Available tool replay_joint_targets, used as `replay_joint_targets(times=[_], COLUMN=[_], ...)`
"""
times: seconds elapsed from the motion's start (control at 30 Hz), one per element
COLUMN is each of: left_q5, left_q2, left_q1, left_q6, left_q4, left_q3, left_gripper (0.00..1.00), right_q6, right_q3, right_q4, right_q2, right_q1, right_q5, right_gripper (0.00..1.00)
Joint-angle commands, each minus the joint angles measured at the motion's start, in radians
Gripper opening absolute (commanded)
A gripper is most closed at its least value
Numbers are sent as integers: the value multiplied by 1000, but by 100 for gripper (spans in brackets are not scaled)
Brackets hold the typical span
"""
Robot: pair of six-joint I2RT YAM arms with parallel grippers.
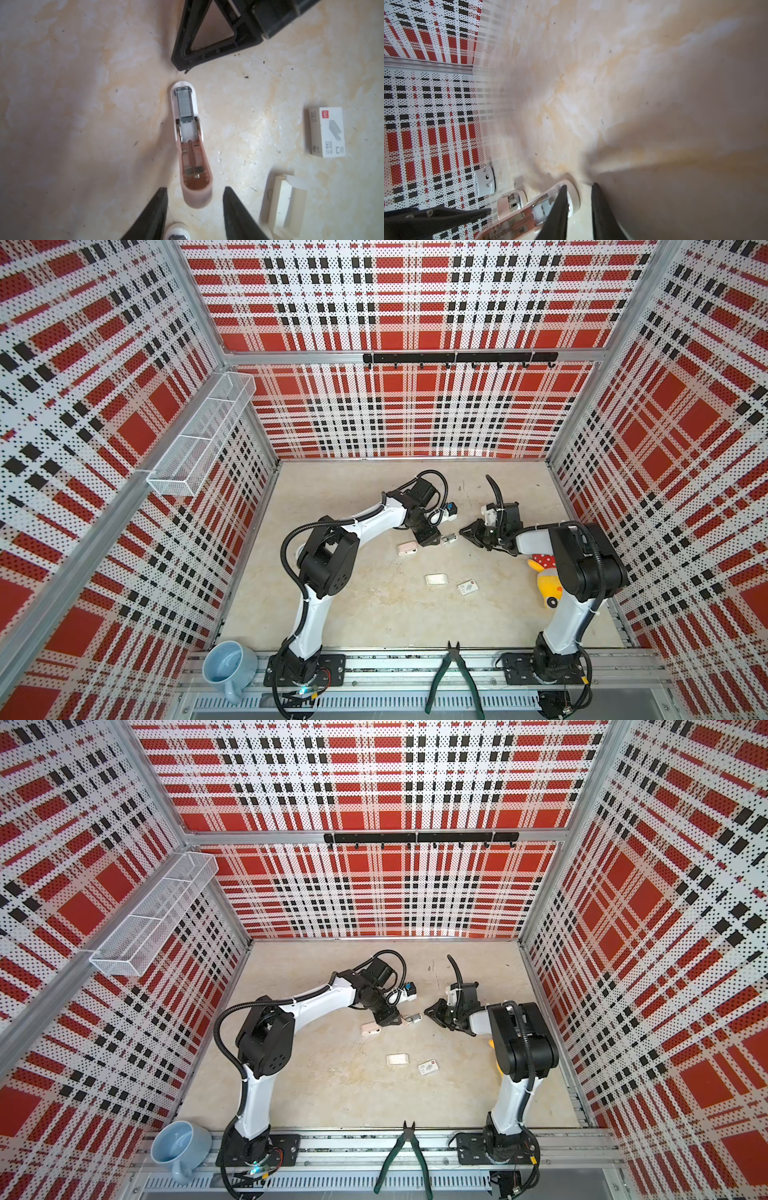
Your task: Load the staples into the stapler
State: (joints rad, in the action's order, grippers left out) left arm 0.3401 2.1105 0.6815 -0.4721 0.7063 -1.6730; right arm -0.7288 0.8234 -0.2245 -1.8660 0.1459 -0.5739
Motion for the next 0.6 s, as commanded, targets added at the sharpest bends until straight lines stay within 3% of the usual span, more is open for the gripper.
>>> replay_joint_targets(times=[0.0, 0.2, 0.57], left_q5=[7, -2, 8], left_q2=[24, 38, 47], left_q1=[8, 11, 12], left_q6=[9, 13, 23], left_q4=[-11, -14, -23], left_q3=[-16, -24, -41], left_gripper=[46, 47, 39], right_q6=[-5, 0, -3], right_q3=[25, 30, 4], right_q4=[-64, -57, -55], right_q2=[-32, -53, -56], right_q1=[-3, -3, -3], right_q5=[-39, -59, -70], right_gripper=[23, 22, 19])
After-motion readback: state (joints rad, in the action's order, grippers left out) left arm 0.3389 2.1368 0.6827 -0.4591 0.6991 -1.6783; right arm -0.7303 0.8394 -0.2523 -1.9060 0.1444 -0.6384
